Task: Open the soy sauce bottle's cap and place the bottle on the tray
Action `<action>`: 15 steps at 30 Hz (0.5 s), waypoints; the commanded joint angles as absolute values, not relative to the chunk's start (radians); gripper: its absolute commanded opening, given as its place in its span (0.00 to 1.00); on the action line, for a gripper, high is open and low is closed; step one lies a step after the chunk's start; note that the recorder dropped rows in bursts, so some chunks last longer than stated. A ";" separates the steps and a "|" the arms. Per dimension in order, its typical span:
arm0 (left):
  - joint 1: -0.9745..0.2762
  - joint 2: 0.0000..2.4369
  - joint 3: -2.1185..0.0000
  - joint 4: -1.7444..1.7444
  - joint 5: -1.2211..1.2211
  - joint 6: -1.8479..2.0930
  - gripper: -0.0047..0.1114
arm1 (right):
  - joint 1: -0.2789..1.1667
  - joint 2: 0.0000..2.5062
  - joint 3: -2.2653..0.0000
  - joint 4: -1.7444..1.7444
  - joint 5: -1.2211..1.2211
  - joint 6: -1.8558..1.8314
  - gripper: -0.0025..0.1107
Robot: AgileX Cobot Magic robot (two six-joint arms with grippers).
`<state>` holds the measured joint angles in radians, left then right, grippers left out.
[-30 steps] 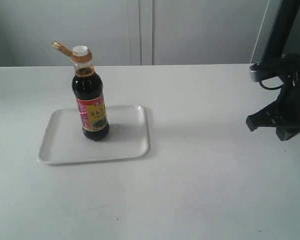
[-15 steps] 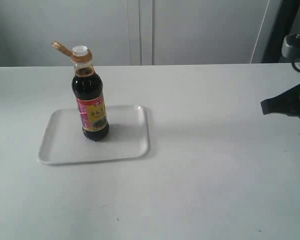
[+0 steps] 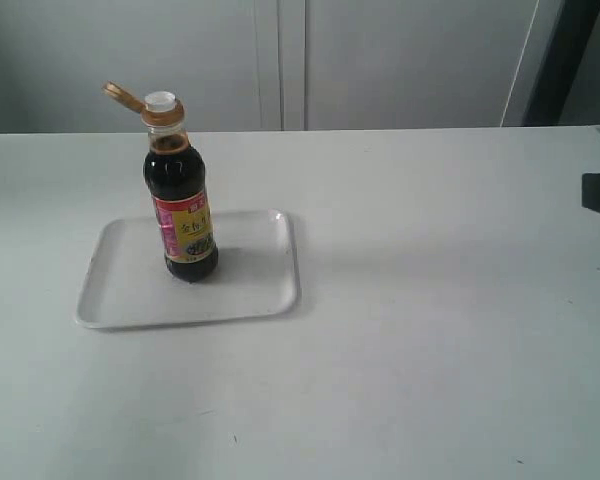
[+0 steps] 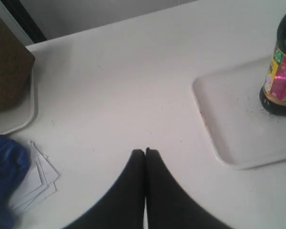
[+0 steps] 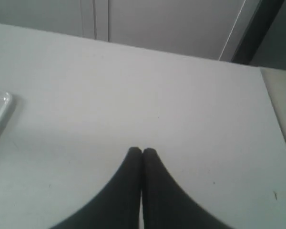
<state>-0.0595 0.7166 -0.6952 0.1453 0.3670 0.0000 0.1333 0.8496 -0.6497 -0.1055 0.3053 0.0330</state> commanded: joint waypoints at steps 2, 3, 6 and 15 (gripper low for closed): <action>-0.062 0.602 -0.602 0.134 0.270 -0.029 0.04 | 0.128 0.705 -0.572 -0.103 0.187 0.021 0.02; -0.062 0.590 -0.592 0.130 0.265 -0.035 0.04 | 0.128 0.683 -0.563 -0.103 0.176 0.018 0.02; -0.062 0.498 -0.541 0.128 0.213 -0.041 0.04 | 0.128 0.582 -0.529 -0.105 0.138 0.000 0.02; -0.062 0.231 -0.418 0.128 0.144 -0.053 0.04 | 0.128 0.303 -0.405 -0.105 0.019 0.000 0.02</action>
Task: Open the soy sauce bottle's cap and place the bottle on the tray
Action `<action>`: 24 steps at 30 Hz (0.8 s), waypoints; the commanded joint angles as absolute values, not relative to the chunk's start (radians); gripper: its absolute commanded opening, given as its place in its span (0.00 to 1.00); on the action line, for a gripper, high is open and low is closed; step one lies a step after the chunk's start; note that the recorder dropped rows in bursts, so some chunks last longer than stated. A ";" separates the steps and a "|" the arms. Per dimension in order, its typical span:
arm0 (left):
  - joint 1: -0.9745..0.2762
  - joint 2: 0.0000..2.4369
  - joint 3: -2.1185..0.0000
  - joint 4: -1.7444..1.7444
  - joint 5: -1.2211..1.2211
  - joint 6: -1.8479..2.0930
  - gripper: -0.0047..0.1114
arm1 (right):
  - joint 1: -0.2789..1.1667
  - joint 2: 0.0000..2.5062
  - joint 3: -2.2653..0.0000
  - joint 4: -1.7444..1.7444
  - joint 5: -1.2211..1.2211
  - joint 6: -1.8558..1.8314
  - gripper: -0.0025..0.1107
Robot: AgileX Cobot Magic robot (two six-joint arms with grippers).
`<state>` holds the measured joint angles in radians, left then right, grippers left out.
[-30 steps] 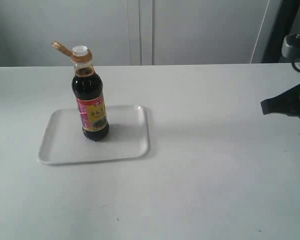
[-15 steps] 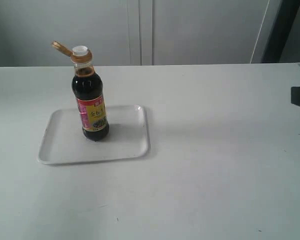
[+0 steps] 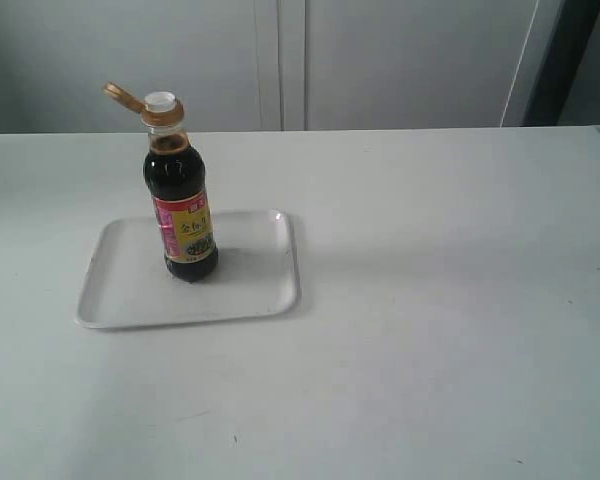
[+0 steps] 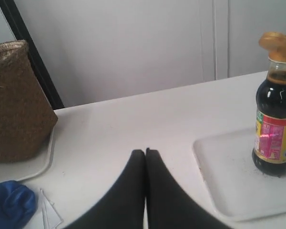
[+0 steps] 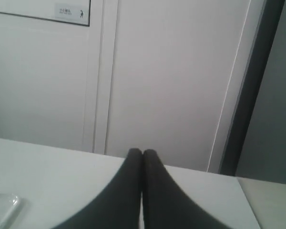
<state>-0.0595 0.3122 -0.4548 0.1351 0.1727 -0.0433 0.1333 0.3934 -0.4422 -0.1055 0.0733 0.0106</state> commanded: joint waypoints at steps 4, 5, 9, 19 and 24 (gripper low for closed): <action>-0.062 0.147 -0.366 0.112 0.110 -0.053 0.04 | 0.128 0.218 -0.405 -0.103 0.017 0.000 0.02; -0.062 0.125 -0.351 0.112 0.091 -0.053 0.04 | 0.128 0.192 -0.405 -0.100 0.021 0.000 0.02; -0.062 0.085 -0.313 0.109 0.037 -0.056 0.04 | 0.128 0.151 -0.369 -0.100 -0.006 0.006 0.02; -0.062 0.083 -0.279 0.087 0.017 -0.055 0.04 | 0.128 0.148 -0.207 -0.100 -0.151 0.006 0.02; -0.062 0.083 -0.279 0.087 0.071 -0.055 0.04 | 0.128 0.148 -0.155 -0.100 -0.093 0.006 0.02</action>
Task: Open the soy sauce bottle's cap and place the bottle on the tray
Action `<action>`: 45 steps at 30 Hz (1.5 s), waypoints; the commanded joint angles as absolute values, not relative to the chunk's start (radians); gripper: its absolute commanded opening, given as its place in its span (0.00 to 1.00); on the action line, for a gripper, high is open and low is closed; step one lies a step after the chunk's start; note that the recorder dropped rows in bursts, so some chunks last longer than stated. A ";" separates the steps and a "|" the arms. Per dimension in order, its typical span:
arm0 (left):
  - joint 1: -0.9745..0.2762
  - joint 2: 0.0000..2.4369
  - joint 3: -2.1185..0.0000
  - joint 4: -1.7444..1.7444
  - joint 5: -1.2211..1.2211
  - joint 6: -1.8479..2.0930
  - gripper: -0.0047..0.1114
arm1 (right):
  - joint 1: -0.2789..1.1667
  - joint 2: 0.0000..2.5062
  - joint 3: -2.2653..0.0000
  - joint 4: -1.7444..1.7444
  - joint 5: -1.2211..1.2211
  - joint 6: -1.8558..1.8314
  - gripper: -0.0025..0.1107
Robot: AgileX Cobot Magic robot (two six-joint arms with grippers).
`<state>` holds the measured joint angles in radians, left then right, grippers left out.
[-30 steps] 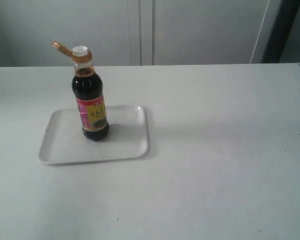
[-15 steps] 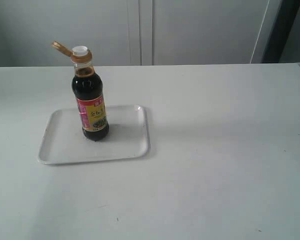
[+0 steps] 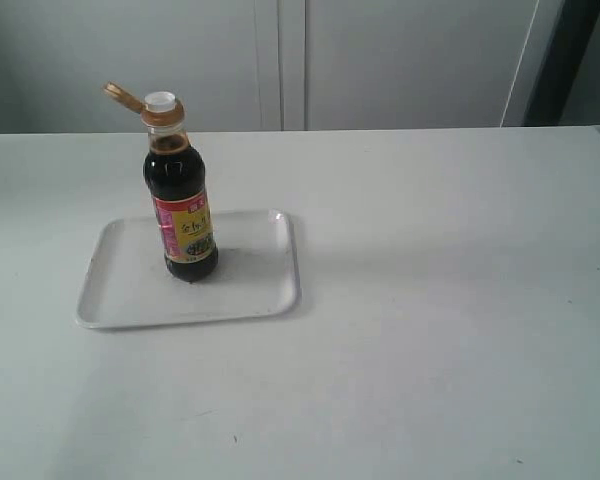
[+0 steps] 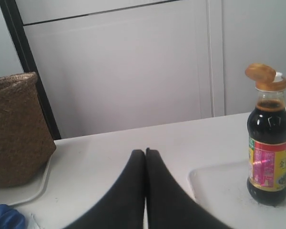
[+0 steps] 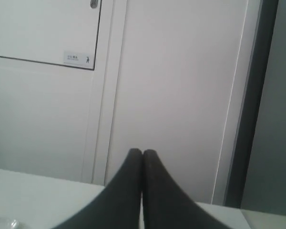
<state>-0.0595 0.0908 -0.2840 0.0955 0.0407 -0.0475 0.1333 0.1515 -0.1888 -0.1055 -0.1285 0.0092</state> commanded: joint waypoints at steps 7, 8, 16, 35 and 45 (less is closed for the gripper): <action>-0.062 0.083 -0.279 0.087 0.076 -0.051 0.04 | 0.128 0.148 -0.148 -0.100 -0.006 0.006 0.02; -0.062 0.083 -0.279 0.087 0.076 -0.051 0.04 | 0.128 0.148 -0.148 -0.100 -0.006 0.006 0.02; -0.062 0.083 -0.279 0.087 0.076 -0.049 0.04 | 0.128 0.148 -0.148 -0.100 -0.006 0.006 0.02; -0.062 0.081 -0.228 0.087 0.088 -0.076 0.04 | 0.128 0.148 -0.148 -0.100 -0.006 0.006 0.02; -0.062 0.079 -0.108 0.027 0.074 -0.070 0.04 | 0.128 0.148 -0.148 -0.100 -0.006 0.006 0.02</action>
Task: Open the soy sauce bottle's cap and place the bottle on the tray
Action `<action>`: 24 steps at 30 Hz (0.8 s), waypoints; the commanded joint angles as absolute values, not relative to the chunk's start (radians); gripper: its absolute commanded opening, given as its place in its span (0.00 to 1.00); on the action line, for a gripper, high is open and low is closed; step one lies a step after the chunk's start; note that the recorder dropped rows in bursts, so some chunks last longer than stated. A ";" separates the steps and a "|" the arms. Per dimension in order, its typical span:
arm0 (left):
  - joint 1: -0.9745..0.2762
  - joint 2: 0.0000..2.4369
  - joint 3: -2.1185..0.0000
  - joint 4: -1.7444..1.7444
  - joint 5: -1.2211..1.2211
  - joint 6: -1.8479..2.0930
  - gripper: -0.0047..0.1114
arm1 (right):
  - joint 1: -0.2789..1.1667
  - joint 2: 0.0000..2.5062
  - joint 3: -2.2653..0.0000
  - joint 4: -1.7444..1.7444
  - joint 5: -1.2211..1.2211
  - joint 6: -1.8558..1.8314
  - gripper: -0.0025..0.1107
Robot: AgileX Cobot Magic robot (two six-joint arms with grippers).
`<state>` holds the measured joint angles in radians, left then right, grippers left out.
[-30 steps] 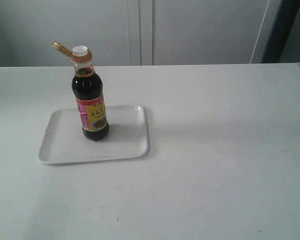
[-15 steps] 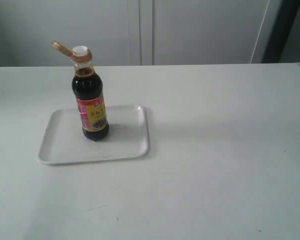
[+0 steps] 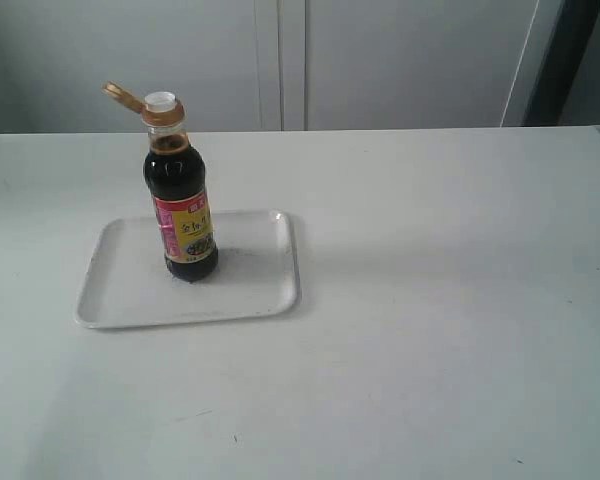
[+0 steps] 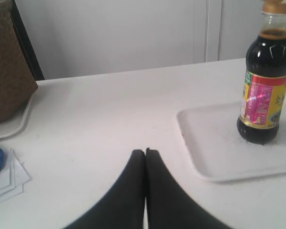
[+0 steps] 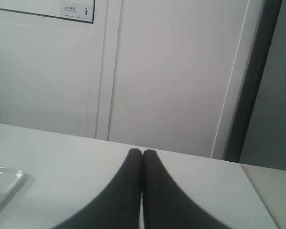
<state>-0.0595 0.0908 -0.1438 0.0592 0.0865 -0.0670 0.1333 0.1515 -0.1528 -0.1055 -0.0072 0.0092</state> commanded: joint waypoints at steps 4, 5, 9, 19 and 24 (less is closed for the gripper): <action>-0.060 0.047 -0.065 0.012 0.077 -0.070 0.04 | 0.128 0.148 -0.148 -0.100 -0.006 0.006 0.02; -0.060 0.033 -0.053 0.008 0.077 -0.070 0.04 | 0.128 0.148 -0.148 -0.100 -0.006 0.006 0.02; -0.060 0.000 -0.010 0.000 0.079 -0.070 0.04 | 0.128 0.148 -0.148 -0.100 -0.006 0.006 0.02; -0.043 0.000 0.000 -0.053 0.122 0.000 0.04 | 0.128 0.148 -0.148 -0.100 -0.006 0.006 0.02; -0.043 0.000 0.000 -0.053 0.226 0.000 0.04 | 0.128 0.148 -0.148 -0.100 -0.006 0.006 0.02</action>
<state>-0.0461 0.0040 -0.0042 -0.0405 0.1554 0.0000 0.1333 0.1515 -0.1528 -0.1055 -0.0072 0.0092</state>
